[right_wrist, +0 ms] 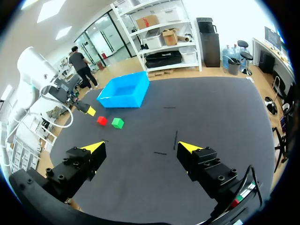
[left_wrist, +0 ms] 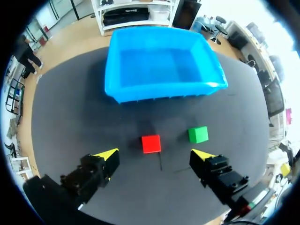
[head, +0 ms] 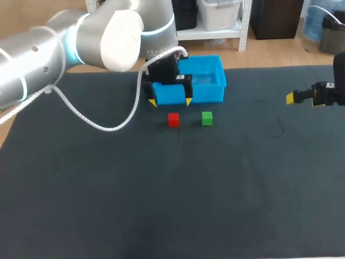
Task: Use the left arm to pick the red cube and place it into the blue plastic box first, then use the right arm to grasp the green cube and put it into the same blue plastic box after the first action is fully finished.
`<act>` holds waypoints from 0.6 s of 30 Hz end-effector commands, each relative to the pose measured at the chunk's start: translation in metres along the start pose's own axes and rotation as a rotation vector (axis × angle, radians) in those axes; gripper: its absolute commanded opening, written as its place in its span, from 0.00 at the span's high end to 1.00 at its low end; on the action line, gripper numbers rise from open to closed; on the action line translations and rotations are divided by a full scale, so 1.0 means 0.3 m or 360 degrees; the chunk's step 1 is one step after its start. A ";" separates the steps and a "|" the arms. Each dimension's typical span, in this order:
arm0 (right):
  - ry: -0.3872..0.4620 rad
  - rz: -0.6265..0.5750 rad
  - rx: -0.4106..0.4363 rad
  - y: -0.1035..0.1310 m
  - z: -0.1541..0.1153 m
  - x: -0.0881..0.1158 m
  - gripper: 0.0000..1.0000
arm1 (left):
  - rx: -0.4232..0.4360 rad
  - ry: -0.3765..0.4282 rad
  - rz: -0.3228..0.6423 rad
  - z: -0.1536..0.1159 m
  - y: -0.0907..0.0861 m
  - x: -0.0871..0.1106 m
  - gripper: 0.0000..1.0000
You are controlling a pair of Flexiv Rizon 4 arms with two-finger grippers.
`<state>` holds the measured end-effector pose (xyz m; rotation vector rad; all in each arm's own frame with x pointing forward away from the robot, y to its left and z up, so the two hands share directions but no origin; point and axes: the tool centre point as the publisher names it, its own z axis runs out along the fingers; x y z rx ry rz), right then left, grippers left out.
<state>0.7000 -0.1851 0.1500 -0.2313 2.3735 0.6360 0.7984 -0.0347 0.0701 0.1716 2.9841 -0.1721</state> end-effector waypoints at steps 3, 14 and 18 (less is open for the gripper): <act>0.0000 0.0000 0.0000 0.000 0.000 0.000 0.00 | -0.0012 0.0014 -0.0013 0.037 0.013 0.001 0.00; 0.0000 0.0000 0.0000 0.000 0.000 0.000 0.00 | -0.0042 -0.0062 -0.0054 0.127 0.018 0.019 0.00; 0.0000 0.0000 0.0000 0.000 0.000 0.000 0.00 | -0.0048 -0.0071 -0.0075 0.163 0.019 0.022 0.00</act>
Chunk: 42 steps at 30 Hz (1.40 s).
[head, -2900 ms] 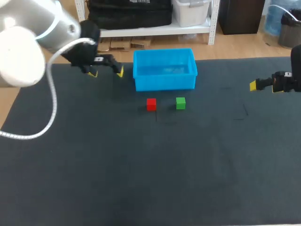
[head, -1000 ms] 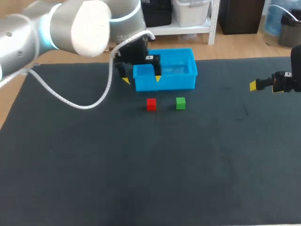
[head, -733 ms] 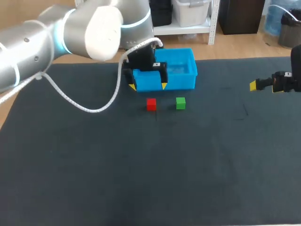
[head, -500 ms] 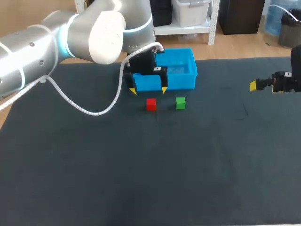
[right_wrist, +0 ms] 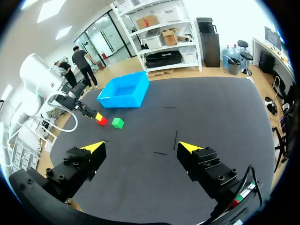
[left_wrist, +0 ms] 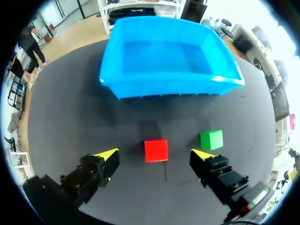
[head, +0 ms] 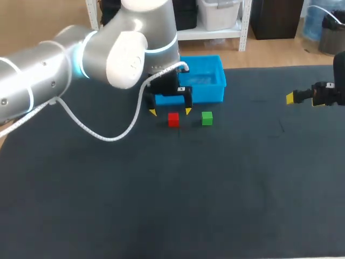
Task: Use the left arm to pick the red cube and place it into the blue plastic box first, then use the right arm to grasp the green cube and put it into the same blue plastic box after the first action is fully finished.
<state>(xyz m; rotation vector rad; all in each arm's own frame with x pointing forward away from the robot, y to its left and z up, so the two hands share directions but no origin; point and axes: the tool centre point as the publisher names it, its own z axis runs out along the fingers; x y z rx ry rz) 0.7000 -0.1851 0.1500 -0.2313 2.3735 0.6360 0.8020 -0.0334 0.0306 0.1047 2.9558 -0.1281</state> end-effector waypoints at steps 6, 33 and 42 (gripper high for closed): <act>0.0000 0.0000 0.0000 0.000 0.000 0.000 0.00 | 0.0002 -0.0013 -0.0037 0.061 0.003 0.006 0.00; 0.0000 0.0000 0.0000 0.000 0.000 0.000 0.00 | -0.0058 0.0019 -0.0048 0.107 -0.008 -0.010 1.00; 0.0000 0.0000 0.0000 0.000 0.000 0.000 0.00 | -0.0074 0.0017 -0.0042 0.110 -0.011 -0.006 1.00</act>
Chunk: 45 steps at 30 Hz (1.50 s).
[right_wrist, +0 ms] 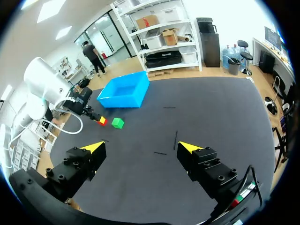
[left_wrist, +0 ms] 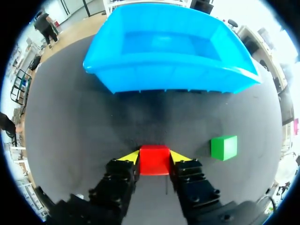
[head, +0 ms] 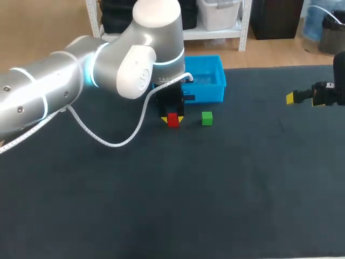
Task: Use the left arm to pick the red cube and place it into the blue plastic box first, then use the right arm to grasp the green cube and put it into the same blue plastic box after the first action is fully finished.
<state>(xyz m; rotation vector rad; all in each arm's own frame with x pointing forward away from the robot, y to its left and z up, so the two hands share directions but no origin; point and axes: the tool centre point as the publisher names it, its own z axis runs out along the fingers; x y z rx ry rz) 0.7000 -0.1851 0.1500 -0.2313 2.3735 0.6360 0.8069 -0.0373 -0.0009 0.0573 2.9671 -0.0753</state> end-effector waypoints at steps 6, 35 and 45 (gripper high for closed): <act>0.0000 0.0000 0.0000 0.000 0.000 0.000 0.00 | -0.0042 -0.0015 0.0014 -0.030 -0.006 -0.006 1.00; 0.0000 0.0000 0.0000 0.000 0.000 0.000 0.00 | -0.0032 -0.0207 0.0177 -0.400 -0.010 -0.084 1.00; 0.0000 0.0000 0.0000 0.000 0.000 0.000 0.00 | -0.0068 -0.0316 0.0225 -0.439 0.087 -0.249 1.00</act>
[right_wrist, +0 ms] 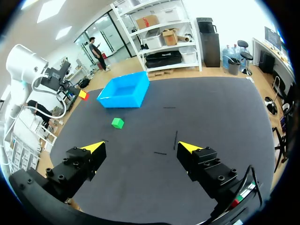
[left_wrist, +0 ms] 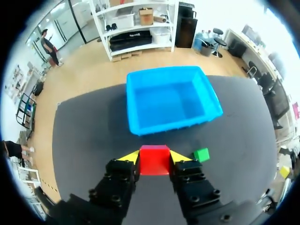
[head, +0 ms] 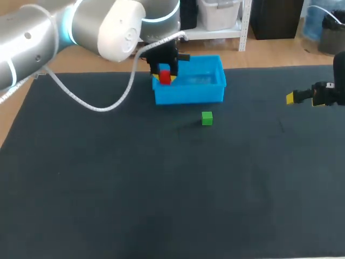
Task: Use the left arm to pick the red cube and place it into the blue plastic box first, then use the right arm to grasp the green cube and put it into the same blue plastic box after the first action is fully finished.
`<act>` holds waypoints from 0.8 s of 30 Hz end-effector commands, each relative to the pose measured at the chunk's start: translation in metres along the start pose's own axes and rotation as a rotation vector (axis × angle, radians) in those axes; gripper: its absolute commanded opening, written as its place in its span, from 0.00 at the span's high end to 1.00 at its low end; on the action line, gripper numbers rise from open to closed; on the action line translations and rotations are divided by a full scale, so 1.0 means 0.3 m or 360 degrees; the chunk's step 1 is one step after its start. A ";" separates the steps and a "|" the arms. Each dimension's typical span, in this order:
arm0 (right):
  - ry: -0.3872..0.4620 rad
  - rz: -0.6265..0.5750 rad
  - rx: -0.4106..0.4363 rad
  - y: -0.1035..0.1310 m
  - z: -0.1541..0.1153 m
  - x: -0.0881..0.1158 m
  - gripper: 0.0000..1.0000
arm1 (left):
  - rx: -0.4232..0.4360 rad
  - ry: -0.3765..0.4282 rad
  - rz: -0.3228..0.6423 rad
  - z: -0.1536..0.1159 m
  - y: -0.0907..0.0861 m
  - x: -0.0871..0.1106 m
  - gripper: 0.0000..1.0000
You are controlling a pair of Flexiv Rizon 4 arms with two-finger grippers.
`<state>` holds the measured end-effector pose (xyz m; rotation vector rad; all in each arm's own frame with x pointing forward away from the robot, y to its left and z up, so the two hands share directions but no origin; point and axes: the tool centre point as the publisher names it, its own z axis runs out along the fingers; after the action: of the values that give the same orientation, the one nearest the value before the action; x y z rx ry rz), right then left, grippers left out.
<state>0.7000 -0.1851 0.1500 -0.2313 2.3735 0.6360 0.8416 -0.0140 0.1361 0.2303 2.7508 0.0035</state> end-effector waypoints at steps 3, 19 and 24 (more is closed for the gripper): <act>0.0000 0.0000 0.0000 0.000 0.000 0.000 0.00 | 0.0002 -0.0019 0.0005 0.020 0.064 -0.098 1.00; 0.0000 0.0000 0.0000 0.000 0.000 0.000 0.00 | 0.0028 -0.0070 -0.0041 0.139 0.051 -0.251 1.00; 0.0000 0.0000 0.0000 0.000 0.000 0.000 0.00 | 0.0040 -0.0050 -0.0062 0.175 0.033 -0.266 1.00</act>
<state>0.7000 -0.1851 0.1500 -0.2313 2.3735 0.6360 0.9173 -0.0115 0.1207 0.1811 2.6882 -0.0499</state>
